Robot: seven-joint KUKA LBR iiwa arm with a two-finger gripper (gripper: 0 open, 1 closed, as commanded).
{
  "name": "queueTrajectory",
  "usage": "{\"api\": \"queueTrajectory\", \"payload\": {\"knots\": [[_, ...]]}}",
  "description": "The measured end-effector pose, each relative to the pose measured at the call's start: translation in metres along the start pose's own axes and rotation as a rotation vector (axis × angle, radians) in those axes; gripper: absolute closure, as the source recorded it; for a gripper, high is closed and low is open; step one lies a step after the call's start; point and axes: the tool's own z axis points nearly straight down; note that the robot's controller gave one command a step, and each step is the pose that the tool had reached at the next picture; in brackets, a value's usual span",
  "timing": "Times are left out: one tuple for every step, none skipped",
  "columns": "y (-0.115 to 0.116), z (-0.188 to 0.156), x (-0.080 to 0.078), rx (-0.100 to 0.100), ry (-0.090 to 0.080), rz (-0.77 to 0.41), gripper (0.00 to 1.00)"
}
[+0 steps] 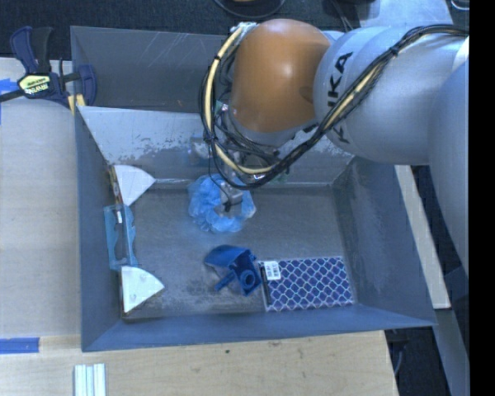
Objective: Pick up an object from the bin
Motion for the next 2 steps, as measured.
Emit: {"api": "queueTrajectory", "payload": {"knots": [[-0.022,0.036,0.006,-0.002,0.026,0.091,0.0],[-0.035,0.095,0.024,0.0,-0.007,0.128,1.0]]}}
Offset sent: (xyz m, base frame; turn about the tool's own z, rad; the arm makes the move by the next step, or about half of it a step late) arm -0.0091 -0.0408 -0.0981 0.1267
